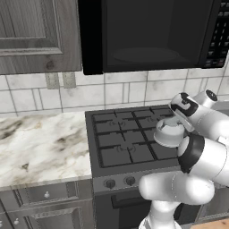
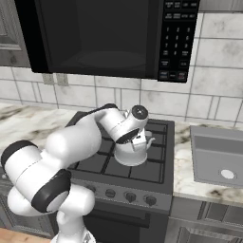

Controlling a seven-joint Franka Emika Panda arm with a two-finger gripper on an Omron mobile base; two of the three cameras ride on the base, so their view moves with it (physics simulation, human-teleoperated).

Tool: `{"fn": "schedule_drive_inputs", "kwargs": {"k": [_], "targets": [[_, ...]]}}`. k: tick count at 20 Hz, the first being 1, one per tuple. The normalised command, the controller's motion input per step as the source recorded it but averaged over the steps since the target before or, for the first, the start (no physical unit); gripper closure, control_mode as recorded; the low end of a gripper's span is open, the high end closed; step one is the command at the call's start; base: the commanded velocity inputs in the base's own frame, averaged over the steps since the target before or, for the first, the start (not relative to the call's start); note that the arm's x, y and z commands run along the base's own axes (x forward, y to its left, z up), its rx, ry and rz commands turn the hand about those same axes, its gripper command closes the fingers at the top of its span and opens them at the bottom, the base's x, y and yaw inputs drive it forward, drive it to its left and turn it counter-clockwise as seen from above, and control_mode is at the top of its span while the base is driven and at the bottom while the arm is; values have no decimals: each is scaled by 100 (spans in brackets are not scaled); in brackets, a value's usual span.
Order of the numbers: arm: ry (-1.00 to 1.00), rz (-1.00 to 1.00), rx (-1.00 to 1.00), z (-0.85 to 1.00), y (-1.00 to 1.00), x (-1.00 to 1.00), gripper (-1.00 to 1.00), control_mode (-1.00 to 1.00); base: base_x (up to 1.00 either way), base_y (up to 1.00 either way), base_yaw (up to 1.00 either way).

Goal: The kettle is done boiling. Turn off the stove, then wait for 300 timesteps before moving the kettle to the dining table.

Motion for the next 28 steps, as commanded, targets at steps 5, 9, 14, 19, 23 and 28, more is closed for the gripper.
{"fn": "schedule_drive_inputs", "kwargs": {"k": [5, 9, 14, 19, 23, 28], "targets": [[2, 0, 0, -4, 0, 0, 100, -100, 0, 0, 0], [-5, -1, 0, 0, 0, -20, 100, -100, 0, 0, 0], [-14, -7, 0, 14, 0, -47, 100, -100, 0, 0, 0], [-14, -11, 0, 30, 0, -51, 100, -100, 0, 0, 0], [-6, -10, 0, 42, 0, -29, 100, -100, 0, 0, 0], [-1, -9, 0, 42, 0, -22, 100, -100, 0, 0, 0]]}}
